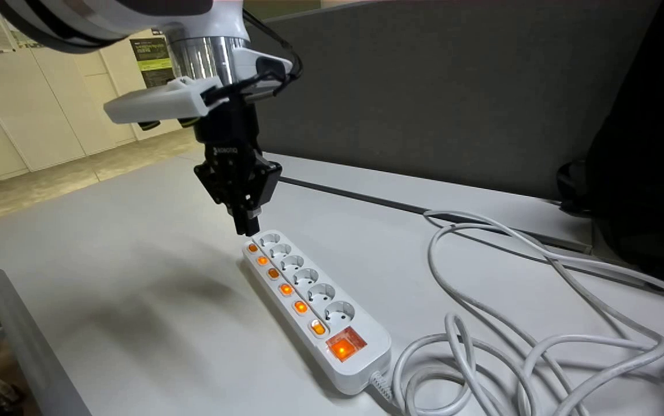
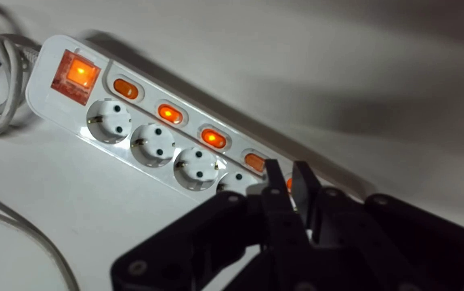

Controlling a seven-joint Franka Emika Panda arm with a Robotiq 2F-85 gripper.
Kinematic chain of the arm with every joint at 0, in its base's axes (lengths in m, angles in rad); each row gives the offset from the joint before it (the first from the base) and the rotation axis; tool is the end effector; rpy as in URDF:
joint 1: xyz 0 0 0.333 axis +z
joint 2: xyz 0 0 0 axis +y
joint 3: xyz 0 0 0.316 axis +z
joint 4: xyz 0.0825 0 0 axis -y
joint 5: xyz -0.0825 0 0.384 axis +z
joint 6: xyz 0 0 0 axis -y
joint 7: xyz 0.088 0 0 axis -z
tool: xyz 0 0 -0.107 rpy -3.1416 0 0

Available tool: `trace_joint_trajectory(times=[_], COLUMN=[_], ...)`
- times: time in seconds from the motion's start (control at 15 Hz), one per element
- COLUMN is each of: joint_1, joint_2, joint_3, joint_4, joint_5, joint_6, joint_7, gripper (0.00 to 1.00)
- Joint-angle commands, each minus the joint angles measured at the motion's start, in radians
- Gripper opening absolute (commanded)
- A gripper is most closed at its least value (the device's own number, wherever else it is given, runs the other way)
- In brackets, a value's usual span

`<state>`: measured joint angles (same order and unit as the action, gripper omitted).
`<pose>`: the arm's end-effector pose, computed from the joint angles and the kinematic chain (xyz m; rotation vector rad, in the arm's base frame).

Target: Switch on the socket third from the right

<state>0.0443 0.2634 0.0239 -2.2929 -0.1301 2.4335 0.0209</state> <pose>0.5159 0.0351 0.2252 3.0500 0.2306 -0.1821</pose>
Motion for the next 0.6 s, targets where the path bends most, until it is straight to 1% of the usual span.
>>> trace_joint_trajectory(times=[0.0, 0.07, 0.33, 0.53], joint_1=[0.008, 0.012, 0.018, 0.018], joint_2=[0.004, 0.009, 0.017, 0.027], joint_3=[-0.009, -0.014, -0.019, -0.027], joint_4=[0.001, 0.001, 0.000, -0.021], joint_5=[-0.021, -0.036, -0.046, -0.049], joint_6=[0.008, 0.016, 0.025, 0.071], joint_7=[0.017, 0.031, 0.041, 0.061], gripper=[0.09, 0.01, 0.00, 0.00])
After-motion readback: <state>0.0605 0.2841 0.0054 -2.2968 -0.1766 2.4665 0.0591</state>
